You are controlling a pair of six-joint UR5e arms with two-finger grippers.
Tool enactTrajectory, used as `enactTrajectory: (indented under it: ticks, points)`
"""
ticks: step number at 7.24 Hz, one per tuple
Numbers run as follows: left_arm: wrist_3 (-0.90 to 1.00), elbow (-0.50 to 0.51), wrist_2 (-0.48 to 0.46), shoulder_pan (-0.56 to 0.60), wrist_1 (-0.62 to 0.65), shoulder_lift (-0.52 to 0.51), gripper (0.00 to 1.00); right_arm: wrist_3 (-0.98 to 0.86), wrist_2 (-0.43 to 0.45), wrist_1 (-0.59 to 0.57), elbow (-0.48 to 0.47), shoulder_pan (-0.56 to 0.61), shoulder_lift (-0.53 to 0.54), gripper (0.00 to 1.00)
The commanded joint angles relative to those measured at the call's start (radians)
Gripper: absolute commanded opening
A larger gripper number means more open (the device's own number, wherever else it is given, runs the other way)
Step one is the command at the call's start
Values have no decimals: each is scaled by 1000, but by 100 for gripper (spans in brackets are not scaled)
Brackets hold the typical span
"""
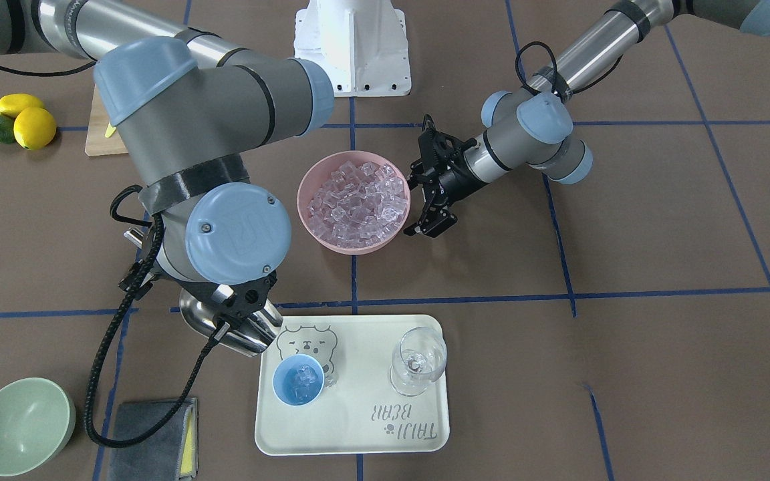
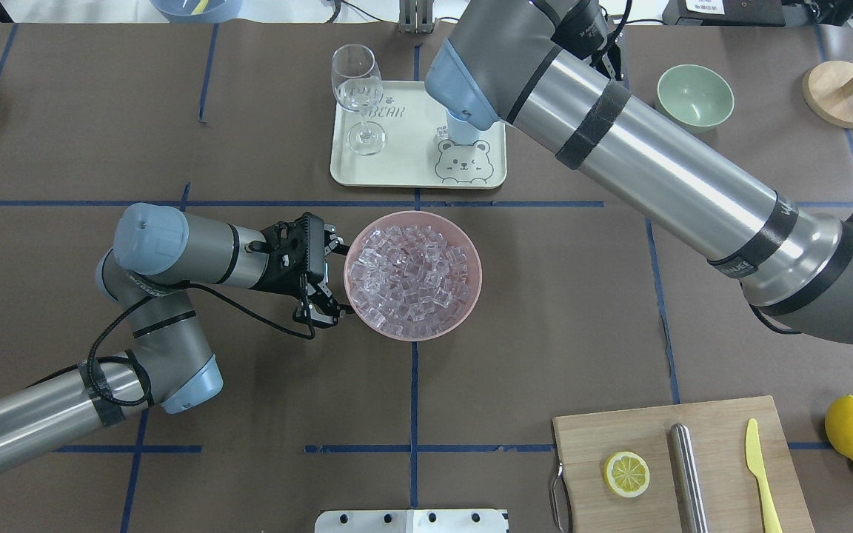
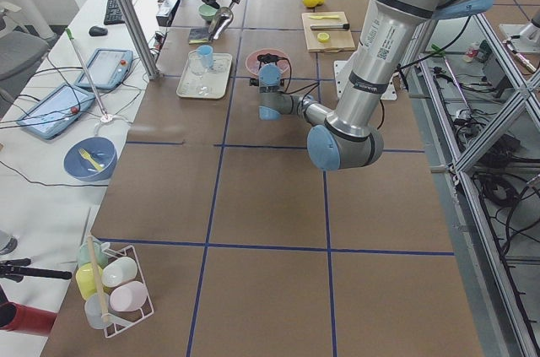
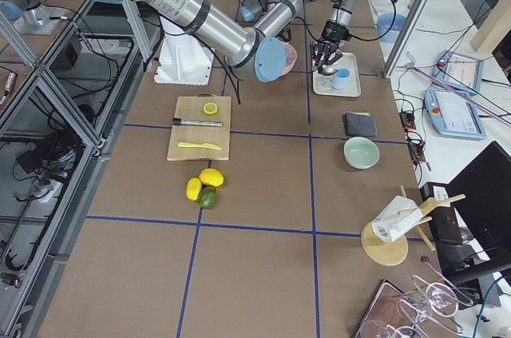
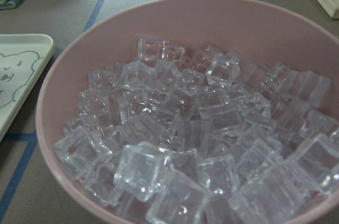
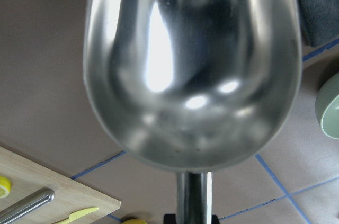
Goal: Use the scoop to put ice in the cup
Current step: 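Raise the empty scoop away from the blue cup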
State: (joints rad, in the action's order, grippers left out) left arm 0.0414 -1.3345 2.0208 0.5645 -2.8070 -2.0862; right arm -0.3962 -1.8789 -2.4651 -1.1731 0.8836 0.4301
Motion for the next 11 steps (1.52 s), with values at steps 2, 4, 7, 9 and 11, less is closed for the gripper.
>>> enactTrajectory:
  ticks: [2,4,7,9,11]
  points:
    - [0,0,1,0,0,2,100,8,-47,-15,-36,23,9,0]
    - [6,-2,1,1,0,9,100,16,-75,-15,-83,37,42,0]
    - [11,-3,3,3,0,15,100,20,-133,-55,-184,69,96,0]
    - [11,-5,3,3,0,17,100,115,-208,-145,-349,97,184,0]
    - [11,-5,3,3,0,18,100,448,-279,-156,-605,107,345,0]
